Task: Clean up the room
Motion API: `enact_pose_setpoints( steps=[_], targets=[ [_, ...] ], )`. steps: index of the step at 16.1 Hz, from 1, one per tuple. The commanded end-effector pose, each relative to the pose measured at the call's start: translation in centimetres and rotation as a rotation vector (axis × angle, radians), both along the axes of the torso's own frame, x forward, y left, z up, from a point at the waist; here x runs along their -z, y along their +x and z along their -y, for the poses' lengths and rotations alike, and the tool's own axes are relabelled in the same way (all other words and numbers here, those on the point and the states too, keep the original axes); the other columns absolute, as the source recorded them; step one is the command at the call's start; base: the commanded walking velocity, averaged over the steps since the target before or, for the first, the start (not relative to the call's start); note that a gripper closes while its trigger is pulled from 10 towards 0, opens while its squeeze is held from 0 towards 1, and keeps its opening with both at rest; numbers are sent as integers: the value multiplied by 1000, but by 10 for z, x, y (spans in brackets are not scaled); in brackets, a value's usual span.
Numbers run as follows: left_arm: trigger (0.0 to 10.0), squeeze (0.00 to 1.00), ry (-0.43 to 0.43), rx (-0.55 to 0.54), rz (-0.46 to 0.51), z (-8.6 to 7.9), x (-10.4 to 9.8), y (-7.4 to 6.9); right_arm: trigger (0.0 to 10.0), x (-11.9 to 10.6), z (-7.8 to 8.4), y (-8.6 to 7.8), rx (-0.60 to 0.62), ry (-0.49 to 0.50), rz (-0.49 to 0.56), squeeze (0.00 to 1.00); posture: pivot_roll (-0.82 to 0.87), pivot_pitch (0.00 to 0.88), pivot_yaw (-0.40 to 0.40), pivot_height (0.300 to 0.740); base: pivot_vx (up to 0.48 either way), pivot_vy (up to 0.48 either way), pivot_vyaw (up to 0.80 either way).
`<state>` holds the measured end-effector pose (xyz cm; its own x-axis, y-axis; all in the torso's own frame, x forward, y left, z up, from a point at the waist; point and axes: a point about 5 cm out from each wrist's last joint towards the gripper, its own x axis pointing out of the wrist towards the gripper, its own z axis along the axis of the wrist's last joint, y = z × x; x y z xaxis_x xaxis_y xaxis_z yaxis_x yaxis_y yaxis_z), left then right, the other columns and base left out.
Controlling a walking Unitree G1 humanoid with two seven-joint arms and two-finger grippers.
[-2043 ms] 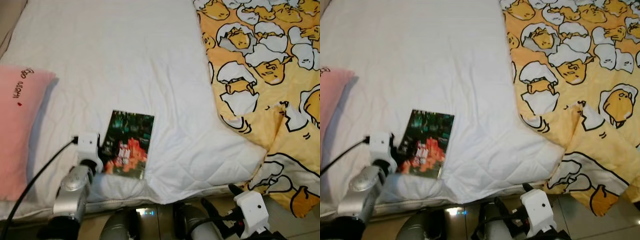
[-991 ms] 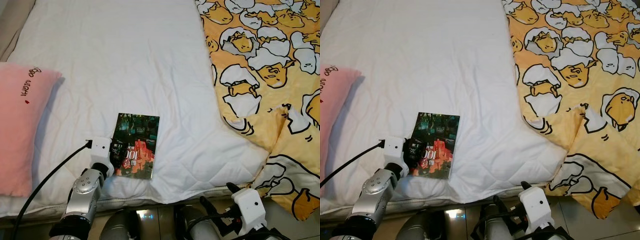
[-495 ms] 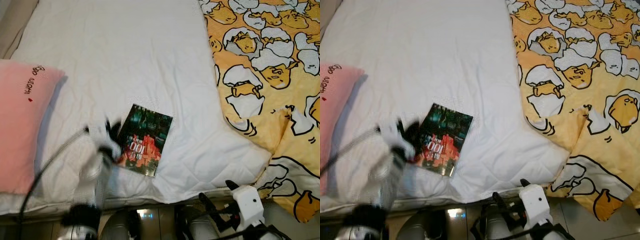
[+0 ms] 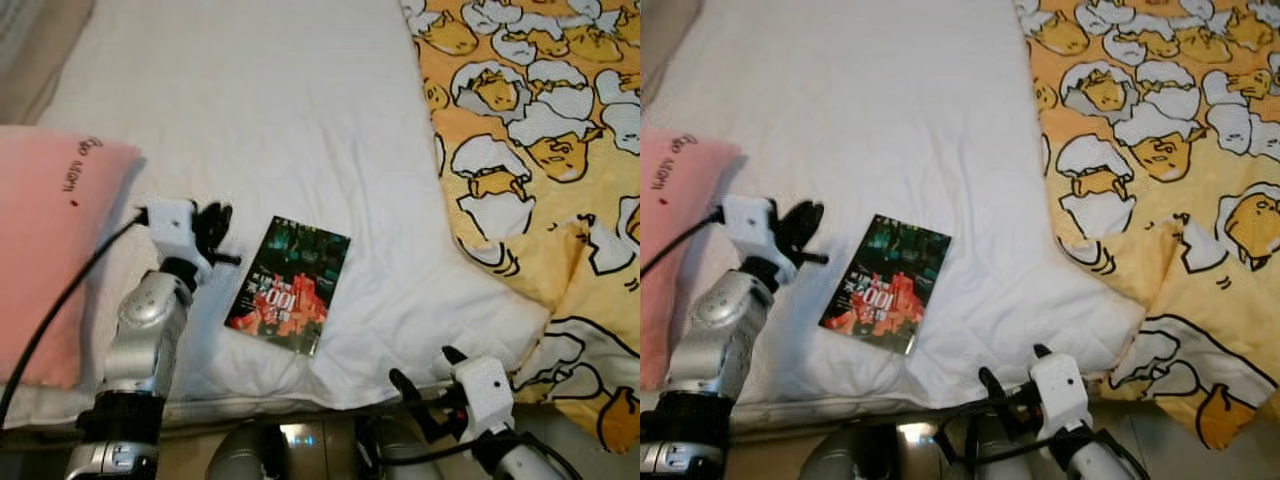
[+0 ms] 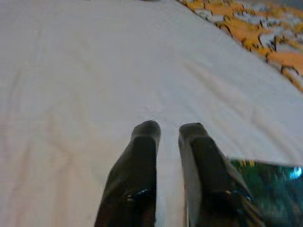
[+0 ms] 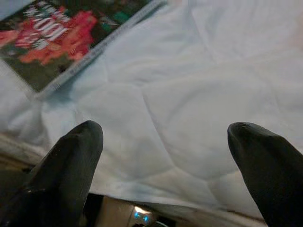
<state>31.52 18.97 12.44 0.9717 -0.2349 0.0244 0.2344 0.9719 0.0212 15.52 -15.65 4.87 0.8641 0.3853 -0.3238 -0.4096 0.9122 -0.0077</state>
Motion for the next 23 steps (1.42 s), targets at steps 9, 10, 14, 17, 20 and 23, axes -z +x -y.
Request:
enact_pose_setpoints(
  steps=[9,10,14,17,20,23],
  targets=[
    [10000,1000,210,121,-189,0,50,-1,10000,8,10,-10,26,-37,-11,0,-238,157,26,740,0,0,0],
    [10000,1000,201,136,-205,2,54,-2,10000,8,11,-11,26,-36,-11,0,-238,157,26,740,0,0,0],
    [10000,1000,114,231,-276,30,79,-16,10000,9,13,-14,32,-41,-15,0,-248,155,23,740,0,0,0],
    [10000,1000,122,196,-293,26,85,-15,10000,8,14,-17,34,-42,-18,0,-258,171,17,740,0,0,0],
    [10000,1000,149,107,-294,14,85,-11,10000,8,15,-20,37,-46,-25,0,-261,185,11,740,0,0,0],
    [10000,1000,142,50,-302,5,85,-6,10000,8,16,-23,36,-47,-30,0,-265,201,6,740,0,0,0]
  ],
)
